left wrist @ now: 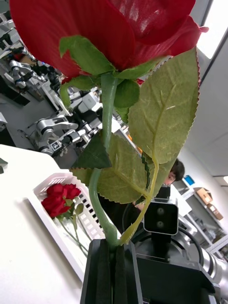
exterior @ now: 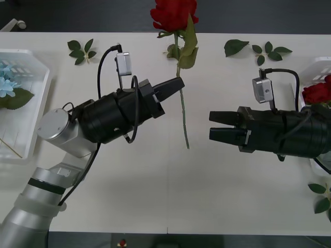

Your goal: Put the red flowers into the right box and the blue flowers into the left box

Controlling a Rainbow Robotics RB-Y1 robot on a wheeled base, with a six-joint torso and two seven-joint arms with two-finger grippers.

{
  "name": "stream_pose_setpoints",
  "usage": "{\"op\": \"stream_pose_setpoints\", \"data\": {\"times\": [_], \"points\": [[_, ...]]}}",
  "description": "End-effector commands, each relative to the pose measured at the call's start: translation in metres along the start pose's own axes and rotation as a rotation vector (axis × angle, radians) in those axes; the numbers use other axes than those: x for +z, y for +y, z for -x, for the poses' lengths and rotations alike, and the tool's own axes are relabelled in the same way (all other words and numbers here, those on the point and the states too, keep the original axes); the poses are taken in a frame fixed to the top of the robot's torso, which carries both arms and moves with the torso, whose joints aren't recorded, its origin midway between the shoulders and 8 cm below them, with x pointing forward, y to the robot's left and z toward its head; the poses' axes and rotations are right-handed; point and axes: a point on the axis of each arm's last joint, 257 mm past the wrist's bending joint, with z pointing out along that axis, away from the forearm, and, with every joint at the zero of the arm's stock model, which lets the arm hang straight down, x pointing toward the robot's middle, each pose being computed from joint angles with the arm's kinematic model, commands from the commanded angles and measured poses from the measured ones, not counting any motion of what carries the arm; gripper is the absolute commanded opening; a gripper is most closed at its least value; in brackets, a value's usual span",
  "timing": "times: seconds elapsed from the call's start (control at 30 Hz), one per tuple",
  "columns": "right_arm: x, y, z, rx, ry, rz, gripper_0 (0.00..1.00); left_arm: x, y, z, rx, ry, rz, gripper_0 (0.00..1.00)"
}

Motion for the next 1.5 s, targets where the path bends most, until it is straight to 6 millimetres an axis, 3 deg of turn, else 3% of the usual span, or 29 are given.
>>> {"op": "stream_pose_setpoints", "data": {"times": [0.03,0.3,0.7,0.73,0.77,0.8,0.83,1.33,1.43,1.5], "points": [[0.022,0.012,0.005,-0.051,0.003,0.027,1.0,0.017,-0.012,-0.001,0.027,-0.009,-0.011,0.0],[0.038,0.006,0.002,-0.049,-0.008,0.006,1.0,0.033,-0.009,-0.012,0.028,-0.003,0.018,0.0],[0.048,0.003,0.006,-0.057,-0.027,-0.01,1.0,0.033,-0.009,-0.013,0.007,0.0,0.019,0.0],[0.048,0.003,0.006,-0.059,-0.027,-0.01,0.71,0.033,-0.009,-0.013,0.007,0.001,0.02,0.0],[0.048,0.003,0.006,-0.059,-0.027,-0.01,0.53,0.033,-0.009,-0.012,0.004,-0.001,0.02,0.0],[0.048,0.003,0.005,-0.059,-0.026,-0.008,0.12,0.033,-0.008,-0.012,0.003,0.0,0.021,0.0],[0.048,0.002,0.005,-0.059,-0.026,-0.01,0.0,0.033,-0.008,-0.012,0.002,-0.001,0.022,0.0],[0.049,0.004,0.005,-0.07,-0.026,-0.006,0.0,0.028,-0.006,-0.009,-0.008,0.0,0.023,0.01],[0.049,0.004,0.005,-0.072,-0.027,-0.005,0.0,0.02,-0.003,-0.006,-0.016,0.002,0.026,0.15],[0.049,0.004,0.005,-0.072,-0.027,-0.005,0.0,0.014,-0.003,-0.003,-0.025,0.005,0.022,0.5]]}}
